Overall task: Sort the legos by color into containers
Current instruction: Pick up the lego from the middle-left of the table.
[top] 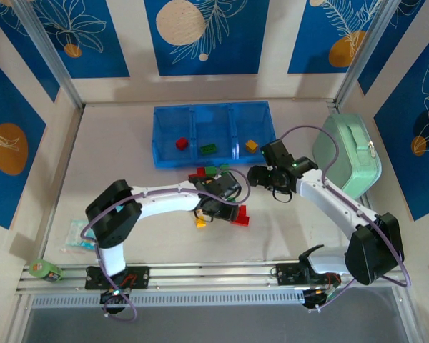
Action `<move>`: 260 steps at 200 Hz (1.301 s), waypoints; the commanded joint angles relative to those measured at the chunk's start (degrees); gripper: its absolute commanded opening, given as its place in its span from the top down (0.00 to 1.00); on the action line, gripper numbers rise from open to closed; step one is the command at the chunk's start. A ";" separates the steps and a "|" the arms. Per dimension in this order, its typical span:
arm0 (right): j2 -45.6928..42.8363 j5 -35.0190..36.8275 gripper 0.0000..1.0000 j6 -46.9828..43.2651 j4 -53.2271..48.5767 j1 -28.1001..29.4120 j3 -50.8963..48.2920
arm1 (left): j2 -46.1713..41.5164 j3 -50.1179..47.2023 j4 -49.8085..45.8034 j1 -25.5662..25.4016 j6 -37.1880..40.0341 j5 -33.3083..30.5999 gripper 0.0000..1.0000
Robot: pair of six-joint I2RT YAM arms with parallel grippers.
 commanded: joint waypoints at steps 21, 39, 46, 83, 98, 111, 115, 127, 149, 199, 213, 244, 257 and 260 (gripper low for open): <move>-2.90 -1.13 0.14 1.25 0.04 -0.97 -1.54 | 0.68 4.23 -3.30 -3.08 -0.22 -0.33 0.37; -3.62 -1.14 0.14 1.25 -0.03 -1.38 -1.69 | 1.88 3.90 -2.44 -4.00 -1.07 0.93 0.37; -3.96 -1.11 0.13 1.25 0.05 -1.51 -1.71 | 2.42 4.10 -2.36 -4.37 -1.32 1.17 0.37; -6.45 -0.65 0.07 1.51 0.34 -1.76 -2.88 | 4.64 6.10 -1.42 -6.16 -2.69 1.49 0.34; -7.36 -0.58 0.06 1.46 0.24 -2.03 -3.14 | 6.04 7.80 -2.31 -6.67 -2.65 0.88 0.33; -7.75 -0.60 0.06 1.25 -0.10 -2.37 -3.10 | 7.43 9.58 -3.66 -6.95 -2.37 0.57 0.32; -7.84 -0.60 0.06 1.16 -0.19 -2.46 -3.10 | 7.85 10.08 -4.01 -7.04 -2.24 0.56 0.32; -8.17 -0.53 0.06 1.00 -0.55 -2.79 -3.23 | 8.73 11.21 -4.66 -7.30 -2.08 0.26 0.31; -9.21 -0.86 0.06 0.98 -0.48 -3.26 -3.90 | 9.90 12.35 -5.44 -7.40 -2.17 -0.63 0.28; -10.54 -1.41 0.06 0.75 -0.38 -4.11 -4.81 | 14.14 16.77 -8.88 -7.75 -1.53 -1.92 0.26; -11.11 -1.60 0.06 0.64 -0.14 -4.41 -5.22 | 15.05 17.83 -9.44 -7.95 -1.29 -1.82 0.21; -12.00 -1.90 0.06 0.72 0.34 -5.14 -6.20 | 16.19 18.61 -9.86 -8.19 -1.04 -1.94 0.20; -12.36 -2.06 0.06 0.74 0.41 -5.38 -6.58 | 16.71 18.87 -10.41 -8.27 -0.83 -2.13 0.21; -12.39 -2.07 0.06 0.76 0.41 -5.45 -6.67 | 16.75 18.92 -10.54 -8.30 -0.81 -2.16 0.21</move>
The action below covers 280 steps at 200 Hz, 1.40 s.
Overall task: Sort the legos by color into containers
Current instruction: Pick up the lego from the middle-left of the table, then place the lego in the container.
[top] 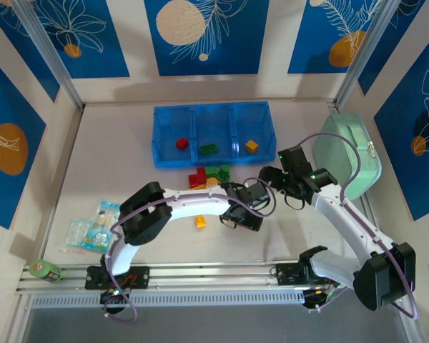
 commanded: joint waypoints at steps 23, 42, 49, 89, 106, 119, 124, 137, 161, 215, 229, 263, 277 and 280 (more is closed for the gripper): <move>-2.00 -2.16 0.06 0.19 0.33 -0.64 -1.45 | 3.25 1.17 -3.41 -0.91 1.06 -1.34 0.23; -2.19 -2.44 0.06 0.28 0.58 -0.73 -1.76 | 3.65 1.35 -4.19 -1.26 1.54 -2.68 0.27; -2.18 -2.52 0.06 0.29 0.66 -0.82 -1.88 | 3.74 1.48 -4.64 -1.43 1.69 -3.29 0.28; -2.52 -2.60 0.07 0.46 0.59 -0.82 -1.74 | 2.15 1.23 -5.54 -1.60 1.86 -3.39 0.31; -2.86 -2.45 0.07 0.37 0.50 -0.82 -1.88 | -1.68 -0.28 -4.62 -1.62 2.53 -4.03 0.31; -3.00 -2.43 0.07 0.46 0.51 -0.87 -1.89 | -3.67 -0.13 -5.65 -1.34 3.39 -4.60 0.33; -3.06 -2.47 0.07 0.46 0.50 -0.83 -1.87 | -4.53 0.06 -6.23 -1.31 3.82 -4.55 0.34; -3.19 -2.51 0.07 0.59 0.48 -0.84 -1.63 | -6.86 0.15 -7.25 -0.81 4.58 -4.53 0.34; -3.67 -2.62 0.07 0.46 0.41 -0.89 -1.62 | -12.82 -1.61 -7.28 1.98 6.14 -3.89 0.34; -2.33 -5.34 0.08 -0.51 0.94 -0.05 -2.05 | -26.15 -6.26 -6.68 22.33 12.42 -5.96 0.33; -1.69 -5.67 0.08 -0.60 1.17 0.53 -1.97 | -26.13 -5.89 -6.06 28.17 14.12 -5.24 0.33; 0.13 -6.20 0.09 -0.17 1.36 2.52 -1.62 | -20.37 -2.69 -5.18 38.59 16.98 -4.02 0.33; 0.92 -6.12 0.10 0.14 1.72 3.73 -1.56 | -17.04 -1.03 -4.73 41.62 17.32 -2.67 0.33; 1.08 -6.04 0.10 0.19 1.73 3.92 -1.49 | -16.39 -0.65 -4.59 42.11 17.41 -2.54 0.34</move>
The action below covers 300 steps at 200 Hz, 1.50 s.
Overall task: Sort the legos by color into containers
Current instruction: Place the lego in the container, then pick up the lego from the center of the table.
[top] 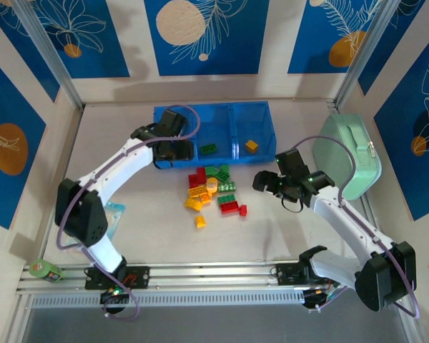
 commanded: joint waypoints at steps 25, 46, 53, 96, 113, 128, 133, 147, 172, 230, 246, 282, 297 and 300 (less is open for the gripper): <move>2.73 -0.92 0.10 0.68 0.87 3.89 0.58 | 10.06 5.65 1.69 7.04 3.19 4.43 0.34; 4.58 -0.34 0.10 0.70 0.40 5.26 1.76 | 14.47 8.94 1.14 8.86 3.24 5.14 0.33; 5.18 0.10 0.10 0.65 0.12 5.71 2.33 | 15.62 10.10 0.76 9.34 3.32 5.58 0.33; 6.62 0.88 0.10 0.79 -0.76 6.70 3.66 | 18.13 16.13 -1.64 9.95 4.74 6.15 0.24; 6.66 1.00 0.10 0.88 -0.90 6.88 3.78 | 16.73 16.72 -1.95 9.79 4.66 7.16 0.21; 6.71 1.13 0.10 0.90 -1.02 6.97 3.90 | 14.56 16.06 -1.68 9.51 4.65 7.27 0.14; 6.76 1.11 0.10 0.89 -1.08 7.06 3.96 | 13.66 15.74 -1.72 9.53 4.65 7.27 0.14; 6.76 1.08 0.10 0.53 -1.19 7.35 4.16 | 10.75 14.19 -1.32 9.44 4.50 7.31 0.14; 7.95 2.05 0.10 -0.85 -2.39 8.78 4.91 | 3.27 8.18 1.73 9.00 4.43 9.08 0.15; 16.64 1.00 0.18 -1.92 -3.35 12.69 6.51 | -14.75 -12.10 7.68 8.47 3.65 11.48 0.16; 19.65 1.30 0.26 -1.23 -3.16 13.78 7.08 | -18.74 -17.56 8.44 8.45 2.78 11.67 0.16; 24.99 0.96 0.37 -0.29 -2.77 15.70 8.16 | -25.73 -26.91 9.41 8.40 1.09 11.46 0.17; 26.86 0.99 0.38 0.15 -2.86 16.17 8.64 | -27.49 -29.22 9.51 8.44 0.81 11.31 0.17; 27.15 0.90 0.39 0.17 -2.88 16.32 8.66 | -27.70 -29.62 9.52 8.41 0.71 11.31 0.17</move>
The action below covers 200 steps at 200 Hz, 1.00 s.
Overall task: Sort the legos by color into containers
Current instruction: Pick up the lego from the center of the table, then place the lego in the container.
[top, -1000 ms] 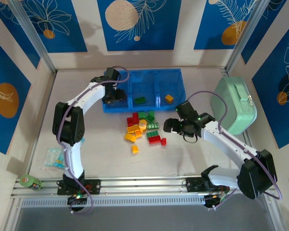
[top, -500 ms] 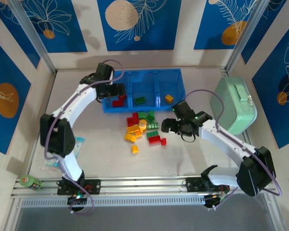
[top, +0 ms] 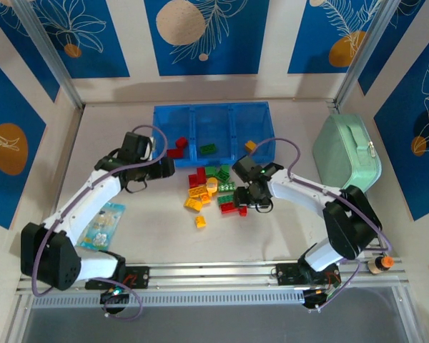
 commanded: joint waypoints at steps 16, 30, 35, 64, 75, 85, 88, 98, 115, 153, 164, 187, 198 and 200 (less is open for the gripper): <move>3.57 -0.95 0.42 1.26 -1.01 1.55 2.21 | -4.24 -4.50 1.49 -0.39 -1.79 1.04 0.17; 4.62 -1.03 0.46 1.61 -0.99 2.13 2.26 | -4.99 -5.77 2.00 -0.37 -2.15 1.37 0.17; 4.91 -1.11 0.48 1.84 -0.99 2.17 2.22 | -5.09 -6.17 2.11 -0.39 -2.17 1.41 0.17; 5.47 -1.04 0.62 2.91 -0.91 2.69 1.48 | -5.90 -7.68 2.62 -0.38 -2.58 1.59 0.17; 5.03 -0.78 0.66 3.22 -1.36 2.83 1.68 | -6.13 -8.05 2.81 -0.33 -2.67 1.74 0.17; 4.42 -0.20 0.69 3.50 -2.27 3.20 2.20 | -6.44 -8.23 2.91 -0.41 -2.64 1.92 0.17; 4.08 0.08 0.70 3.59 -2.58 3.26 2.44 | -6.48 -8.31 2.91 -0.40 -2.67 2.06 0.17; 3.04 0.98 0.72 3.81 -3.77 3.65 3.30 | -6.84 -8.45 3.08 -0.40 -2.59 2.52 0.17; 0.54 1.95 0.74 3.82 -5.88 4.01 5.19 | -8.08 -8.92 4.22 -0.40 -2.64 4.45 0.17; -3.37 0.65 0.75 1.03 -4.51 3.63 11.70 | -12.38 -10.82 7.65 -0.41 -4.40 8.44 0.17; -2.25 -0.11 0.75 -0.18 -3.45 3.31 15.35 | -13.42 -11.17 7.42 -0.41 -4.85 8.41 0.17; 3.30 -0.57 0.75 -3.08 -2.19 3.10 25.29 | -15.45 -12.18 5.51 -0.48 -5.47 8.13 0.18; 6.83 -1.06 0.75 -4.13 -1.39 2.99 30.52 | -16.80 -12.77 4.02 -0.71 -5.49 7.30 0.18; 7.56 -1.19 0.75 -4.34 -1.27 2.97 31.49 | -17.08 -12.86 3.67 -0.74 -5.49 7.19 0.18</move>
